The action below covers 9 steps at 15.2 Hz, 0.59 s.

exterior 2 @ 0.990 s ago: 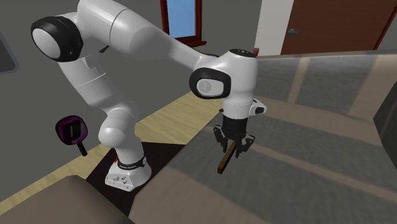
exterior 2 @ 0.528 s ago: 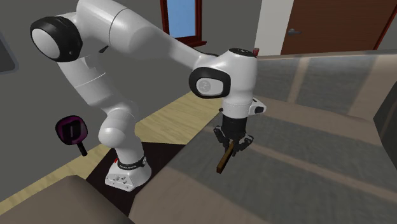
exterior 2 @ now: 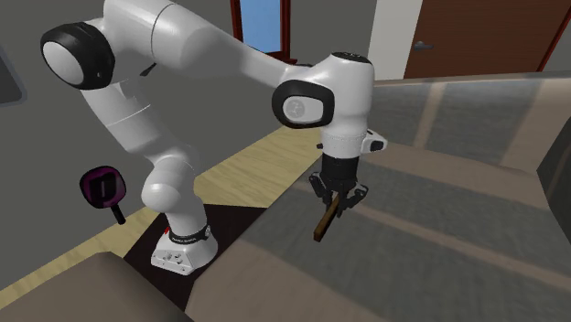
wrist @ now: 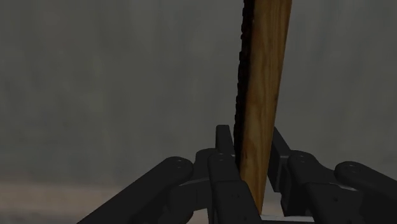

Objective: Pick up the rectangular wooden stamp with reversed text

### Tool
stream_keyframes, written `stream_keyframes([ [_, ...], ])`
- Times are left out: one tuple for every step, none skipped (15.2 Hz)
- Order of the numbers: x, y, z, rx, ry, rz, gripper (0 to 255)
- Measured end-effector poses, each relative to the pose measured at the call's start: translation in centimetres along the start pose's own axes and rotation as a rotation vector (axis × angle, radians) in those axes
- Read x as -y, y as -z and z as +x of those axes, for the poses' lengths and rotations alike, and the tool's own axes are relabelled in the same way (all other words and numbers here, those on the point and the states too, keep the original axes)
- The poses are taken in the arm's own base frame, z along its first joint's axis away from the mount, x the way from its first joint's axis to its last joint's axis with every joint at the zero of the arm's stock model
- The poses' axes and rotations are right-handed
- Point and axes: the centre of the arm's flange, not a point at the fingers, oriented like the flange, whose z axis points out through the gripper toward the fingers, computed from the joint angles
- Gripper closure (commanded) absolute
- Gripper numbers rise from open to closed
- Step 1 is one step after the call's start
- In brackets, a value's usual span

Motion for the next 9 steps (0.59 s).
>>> stream_keyframes([
  [0.1,0.6,-0.1,0.0,0.0,0.0,255],
  [0.1,1.0,-0.1,0.0,0.0,0.0,255],
  [0.0,1.6,-0.1,0.0,0.0,0.0,255],
  [0.0,2.1,0.0,0.0,0.0,0.0,255],
  [0.0,2.5,0.1,0.0,0.0,0.0,255],
  [0.0,3.1,0.1,0.0,0.0,0.0,255],
  [0.0,3.6,0.1,0.0,0.0,0.0,255],
  [0.0,4.2,0.2,0.0,0.0,0.0,255],
  [-0.1,4.6,0.1,0.0,0.0,0.0,255],
])
